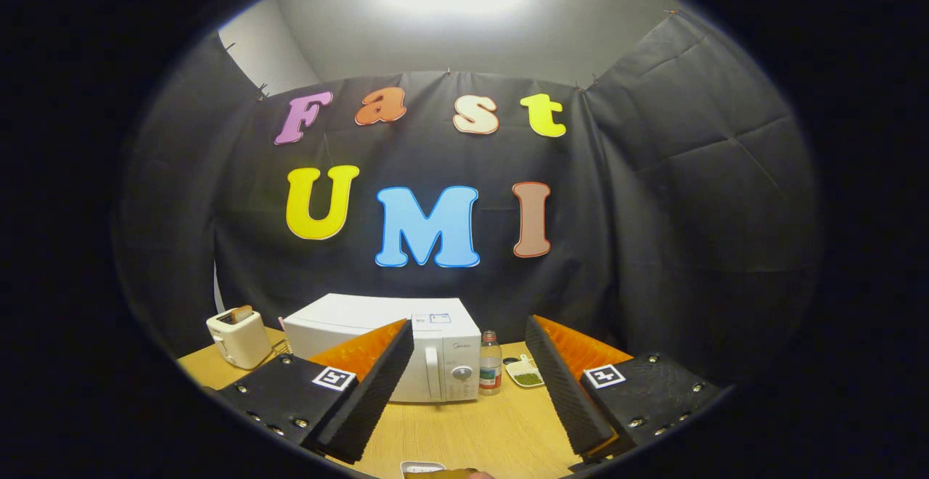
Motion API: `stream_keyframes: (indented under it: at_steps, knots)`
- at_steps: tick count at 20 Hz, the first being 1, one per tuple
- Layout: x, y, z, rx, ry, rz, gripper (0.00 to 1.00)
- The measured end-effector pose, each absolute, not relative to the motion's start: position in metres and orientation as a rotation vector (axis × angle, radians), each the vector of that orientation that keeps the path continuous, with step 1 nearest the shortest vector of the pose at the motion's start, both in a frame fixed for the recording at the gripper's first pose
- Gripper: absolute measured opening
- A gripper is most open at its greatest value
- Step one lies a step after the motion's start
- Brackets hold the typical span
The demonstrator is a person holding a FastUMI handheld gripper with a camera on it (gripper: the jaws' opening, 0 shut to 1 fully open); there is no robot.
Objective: Open the microwave, put the food inside, and close the microwave door.
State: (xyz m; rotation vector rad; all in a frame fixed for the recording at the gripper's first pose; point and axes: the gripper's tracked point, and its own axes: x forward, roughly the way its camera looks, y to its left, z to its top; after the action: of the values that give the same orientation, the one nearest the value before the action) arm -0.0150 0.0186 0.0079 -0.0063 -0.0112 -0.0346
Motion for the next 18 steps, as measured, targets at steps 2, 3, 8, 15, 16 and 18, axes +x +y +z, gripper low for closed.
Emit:
stream_keyframes:
  at_steps: [2,3,8,15,16,18]
  knots:
    - [-0.019,0.023,0.010,-0.007,-0.017,-0.045,0.99]
    - [-0.022,0.026,0.010,-0.009,-0.019,-0.050,0.99]
    - [-0.029,0.040,0.007,-0.009,-0.014,-0.066,0.98]
    - [-0.016,0.047,0.013,-0.004,-0.017,-0.076,0.99]
    - [-0.011,0.047,0.015,-0.007,-0.018,-0.074,0.99]
    - [0.002,0.044,0.012,-0.007,-0.012,-0.067,0.98]
